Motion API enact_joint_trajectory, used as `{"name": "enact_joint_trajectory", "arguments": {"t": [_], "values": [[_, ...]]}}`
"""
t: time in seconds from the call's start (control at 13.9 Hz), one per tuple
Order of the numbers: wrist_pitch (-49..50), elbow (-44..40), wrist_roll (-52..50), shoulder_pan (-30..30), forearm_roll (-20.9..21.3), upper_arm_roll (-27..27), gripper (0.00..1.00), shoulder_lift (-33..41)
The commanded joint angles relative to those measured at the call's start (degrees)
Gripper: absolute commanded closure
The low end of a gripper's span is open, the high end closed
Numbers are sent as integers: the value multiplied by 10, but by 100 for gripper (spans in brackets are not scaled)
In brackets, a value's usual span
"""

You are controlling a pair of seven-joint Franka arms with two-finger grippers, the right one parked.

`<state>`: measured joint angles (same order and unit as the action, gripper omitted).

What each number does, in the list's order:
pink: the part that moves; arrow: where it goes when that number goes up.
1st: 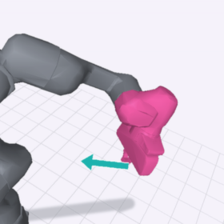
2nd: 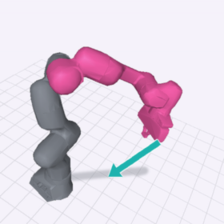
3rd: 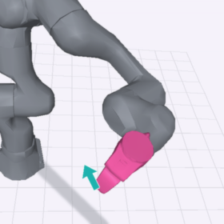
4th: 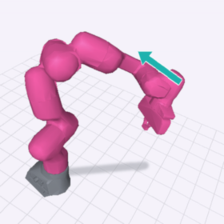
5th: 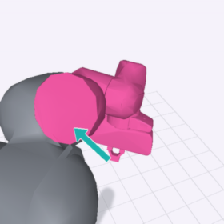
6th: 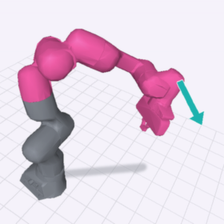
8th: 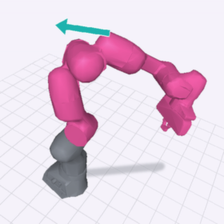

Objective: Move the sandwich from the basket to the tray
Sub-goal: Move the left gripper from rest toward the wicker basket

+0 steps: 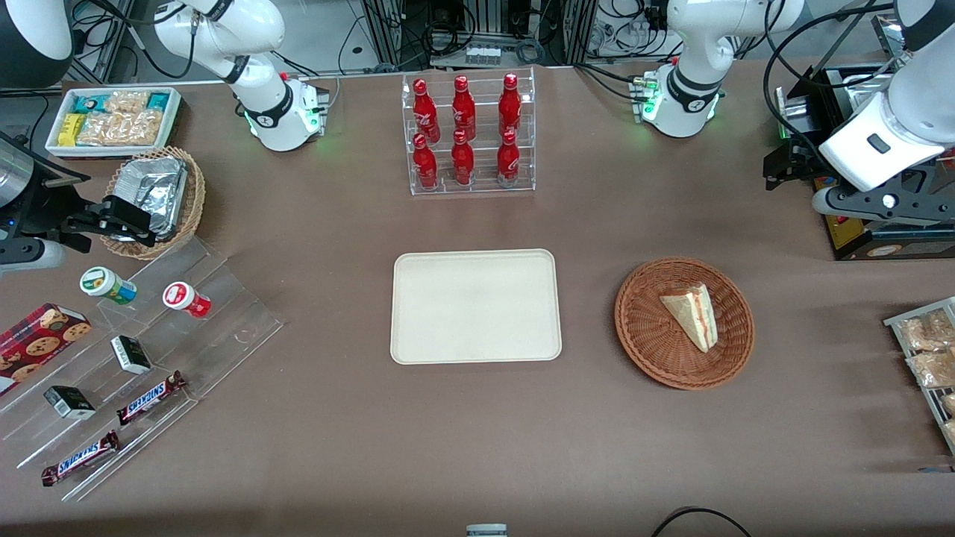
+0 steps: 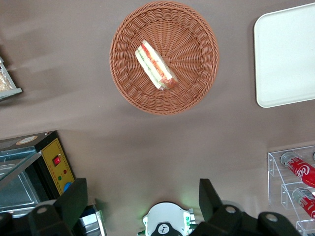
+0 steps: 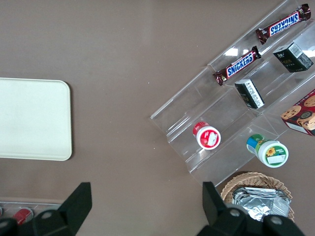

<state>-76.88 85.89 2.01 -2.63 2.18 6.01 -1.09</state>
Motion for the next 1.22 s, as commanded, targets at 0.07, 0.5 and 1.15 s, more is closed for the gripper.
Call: {"name": "enact_joint_trajectory", "arguments": {"t": [0.07,0.5,1.15], "values": [[10,-9,9,5,-3,1,0,-1],[-62,39,12,19,-11,1,0,-33],[-321,240,-136,17,-4,1,0,-34]]}}
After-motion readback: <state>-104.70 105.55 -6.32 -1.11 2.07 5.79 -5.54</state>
